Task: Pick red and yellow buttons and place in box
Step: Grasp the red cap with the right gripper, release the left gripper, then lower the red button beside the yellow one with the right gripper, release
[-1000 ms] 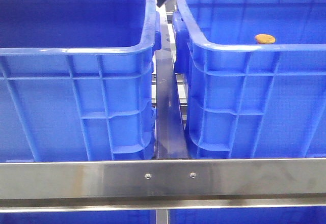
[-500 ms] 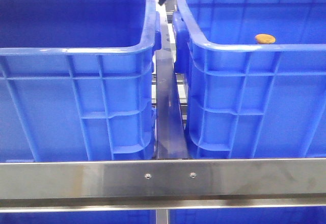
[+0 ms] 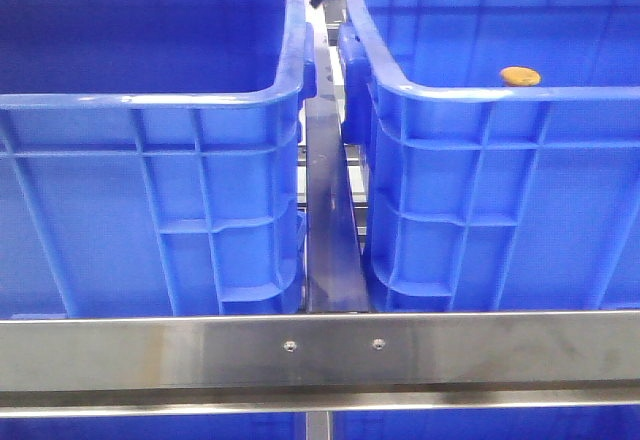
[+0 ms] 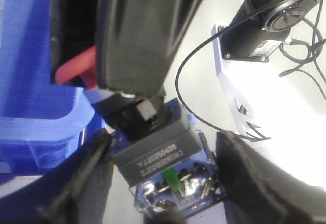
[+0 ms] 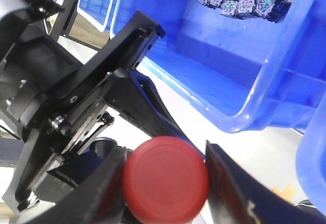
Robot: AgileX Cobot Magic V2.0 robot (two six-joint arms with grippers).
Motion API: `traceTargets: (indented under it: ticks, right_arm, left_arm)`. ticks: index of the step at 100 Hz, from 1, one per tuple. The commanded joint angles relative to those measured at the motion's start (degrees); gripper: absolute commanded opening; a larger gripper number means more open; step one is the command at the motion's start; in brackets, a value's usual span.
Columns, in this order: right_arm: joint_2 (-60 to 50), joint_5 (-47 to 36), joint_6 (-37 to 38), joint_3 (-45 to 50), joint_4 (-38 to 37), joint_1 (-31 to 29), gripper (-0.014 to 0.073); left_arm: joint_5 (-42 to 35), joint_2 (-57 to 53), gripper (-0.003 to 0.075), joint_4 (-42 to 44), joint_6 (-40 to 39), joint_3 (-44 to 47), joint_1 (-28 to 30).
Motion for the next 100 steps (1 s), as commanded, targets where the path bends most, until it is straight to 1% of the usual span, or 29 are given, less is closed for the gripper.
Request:
traceTargets:
  ticks: [1, 4, 8, 9, 11, 16, 18, 23, 28, 33, 44, 51, 63, 80, 89, 100]
  right_arm:
    - [-1.27, 1.45, -0.31, -1.35, 4.44, 0.03, 0.0157]
    - [-1.27, 1.45, -0.31, -1.35, 4.44, 0.03, 0.0149]
    - [-1.27, 1.45, -0.31, -1.35, 4.44, 0.03, 0.0148]
    - [-1.27, 1.52, -0.31, -1.35, 4.44, 0.03, 0.0148]
    - [-1.27, 1.53, -0.31, -1.35, 4.44, 0.03, 0.0148]
    - [-1.27, 1.67, -0.31, -1.35, 4.44, 0.03, 0.0148]
    - [-1.27, 1.67, -0.31, -1.35, 4.44, 0.03, 0.0148]
    - [-1.27, 1.67, -0.31, -1.35, 4.44, 0.03, 0.0148]
    - [-1.27, 1.67, -0.31, -1.35, 4.44, 0.03, 0.0148]
    - [-1.27, 1.61, -0.31, -1.40, 4.44, 0.03, 0.0148]
    - [-1.27, 1.96, -0.31, -1.47, 4.38, -0.69, 0.0148]
    - [-1.27, 2.60, -0.31, -1.47, 4.38, -1.65, 0.0148]
    - [-1.27, 3.09, -0.31, -1.52, 4.38, -4.72, 0.0148]
    - [-1.27, 2.34, -1.40, -1.59, 4.38, -12.74, 0.0148]
    - [-1.27, 0.64, -1.83, -1.59, 4.38, -16.77, 0.0148]
    - [-1.27, -4.19, -7.26, -2.08, 4.26, -21.59, 0.0148]
  left_arm:
    - [0.88, -2.33, 0.0113, -4.19, 0.00, -1.62, -0.44]
    - [0.66, -2.33, 0.0157, -4.07, 0.00, -1.62, -0.44]
    - [0.62, -2.33, 0.0235, -4.07, 0.00, -1.62, -0.44]
    - [0.54, -2.33, 0.0265, -4.07, 0.00, -1.62, -0.44]
    - [0.54, -2.33, 0.0295, -4.07, 0.00, -1.62, -0.44]
    - [0.26, -2.33, 0.0420, -4.07, 0.00, -1.62, -0.44]
    - [0.04, -2.33, 0.0450, -4.07, 0.00, -1.62, -0.44]
    - [-0.58, -2.33, 0.0561, -4.07, -0.66, -1.62, -0.44]
    - [-0.97, -2.33, 0.0636, -3.51, -1.60, -1.62, -0.44]
    - [-0.58, -2.33, 0.0676, -2.41, -1.72, -1.73, -0.21]
    - [1.64, -2.33, 0.0673, 2.30, -5.44, -3.95, 0.69]
    - [2.56, -2.42, 0.0670, 2.50, -8.01, -5.61, 2.01]
    - [2.56, -3.43, 0.0670, 2.50, -8.18, -7.52, 3.70]
    - [2.56, -4.56, 0.0670, 2.50, -8.18, -8.33, 4.40]
    - [2.56, -4.79, 0.0670, 2.54, -8.18, -8.33, 4.40]
    - [2.56, -4.79, 0.0670, 2.54, -8.18, -8.33, 4.40]
